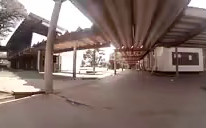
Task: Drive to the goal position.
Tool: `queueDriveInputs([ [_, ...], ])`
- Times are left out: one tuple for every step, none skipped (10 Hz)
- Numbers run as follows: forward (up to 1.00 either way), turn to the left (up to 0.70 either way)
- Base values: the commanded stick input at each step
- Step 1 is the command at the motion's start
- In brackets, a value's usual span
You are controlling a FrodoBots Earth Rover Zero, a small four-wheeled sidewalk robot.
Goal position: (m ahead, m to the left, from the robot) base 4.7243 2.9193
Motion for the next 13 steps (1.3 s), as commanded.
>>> queueDriveInputs([
  [0.5, -0.47],
  [0.5, -0.49],
  [0.5, -0.45],
  [0.5, -0.31],
  [0.5, -0.17],
  [0.5, -0.03],
  [0.5, 0.0],
  [0.5, 0.0],
  [0.5, 0.0],
  [0.5, 0.0],
  [0.5, 0.0],
  [0.5, 0.0],
  [0.5, 0.0],
])
